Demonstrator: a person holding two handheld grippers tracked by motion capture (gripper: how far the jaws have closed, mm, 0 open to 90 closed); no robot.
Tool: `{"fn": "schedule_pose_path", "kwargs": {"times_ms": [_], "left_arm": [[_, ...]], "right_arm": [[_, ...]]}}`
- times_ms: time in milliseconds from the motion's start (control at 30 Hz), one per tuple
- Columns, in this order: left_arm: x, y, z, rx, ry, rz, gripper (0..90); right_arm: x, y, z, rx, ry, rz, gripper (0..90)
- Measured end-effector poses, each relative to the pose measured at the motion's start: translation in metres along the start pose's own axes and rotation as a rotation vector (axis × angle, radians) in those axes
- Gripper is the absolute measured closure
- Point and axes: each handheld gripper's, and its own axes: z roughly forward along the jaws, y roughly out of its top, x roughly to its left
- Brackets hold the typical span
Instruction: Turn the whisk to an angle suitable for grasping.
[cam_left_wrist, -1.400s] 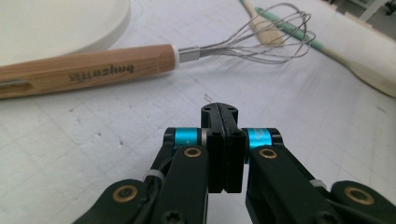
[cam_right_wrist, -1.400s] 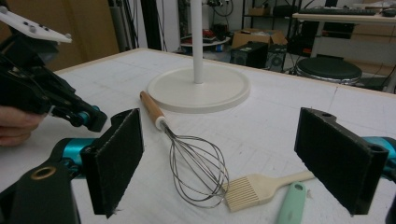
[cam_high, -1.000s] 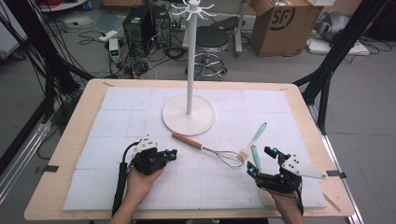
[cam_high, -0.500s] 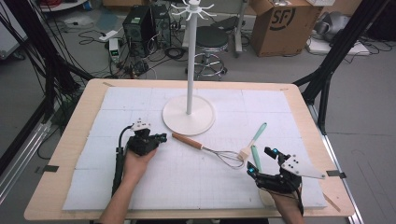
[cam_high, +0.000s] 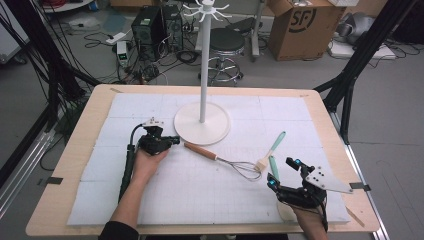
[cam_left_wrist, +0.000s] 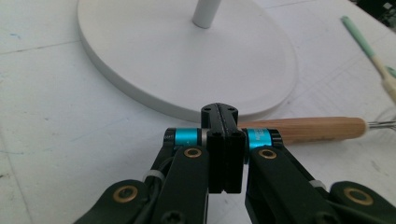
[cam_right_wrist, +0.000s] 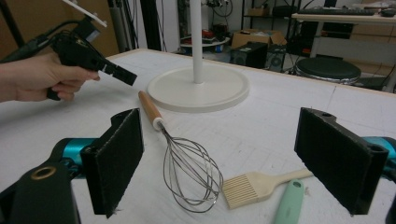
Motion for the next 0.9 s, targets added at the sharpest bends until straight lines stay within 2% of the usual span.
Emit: {"fn": "schedule_pose_path", "kwargs": {"times_ms": [200, 267, 400, 433, 467, 500, 533, 567, 633, 667, 767, 867, 900], "left_arm": [[0.005, -0.002, 0.01, 0.005, 0.025, -0.018, 90.0], [0.005, -0.001, 0.011, -0.011, 0.027, -0.016, 90.0], [0.006, -0.001, 0.013, -0.012, 0.033, -0.016, 90.0], [0.004, 0.002, 0.017, 0.038, 0.01, -0.006, 90.0], [0.0, 0.004, 0.021, 0.064, 0.009, 0.013, 90.0], [-0.008, 0.007, 0.027, 0.082, 0.023, 0.041, 90.0], [-0.008, 0.007, 0.027, 0.082, 0.023, 0.041, 90.0], [-0.009, 0.009, 0.029, 0.026, -0.022, -0.006, 90.0], [-0.009, 0.008, 0.031, 0.029, -0.024, -0.006, 90.0], [-0.005, 0.007, 0.031, 0.021, -0.037, -0.026, 90.0], [-0.005, 0.007, 0.029, 0.023, -0.03, -0.024, 90.0], [-0.003, 0.007, 0.027, 0.034, 0.001, -0.015, 90.0], [0.0, 0.006, 0.026, 0.042, -0.004, -0.034, 90.0]], "right_arm": [[-0.001, 0.001, -0.002, -0.007, -0.004, 0.011, 14.8], [-0.001, 0.0, -0.003, -0.005, -0.004, 0.014, 14.8], [-0.002, 0.0, -0.003, -0.005, -0.003, 0.011, 14.8], [-0.002, 0.0, -0.003, -0.007, -0.002, 0.011, 14.8], [-0.001, 0.001, -0.003, -0.007, 0.0, 0.01, 14.8], [-0.001, 0.001, -0.002, -0.007, 0.0, 0.008, 14.8], [0.0, 0.001, -0.002, -0.006, 0.003, 0.01, 14.8], [0.0, 0.001, -0.002, -0.006, 0.005, 0.011, 14.8], [0.0, 0.001, -0.002, -0.009, 0.004, 0.009, 14.8], [-0.001, 0.001, -0.003, -0.007, 0.003, 0.008, 14.8], [-0.004, 0.0, -0.004, -0.011, -0.002, 0.017, 14.8], [-0.005, 0.0, -0.006, -0.014, -0.003, 0.018, 14.8], [-0.005, 0.001, -0.008, -0.019, -0.005, 0.017, 14.8]]}}
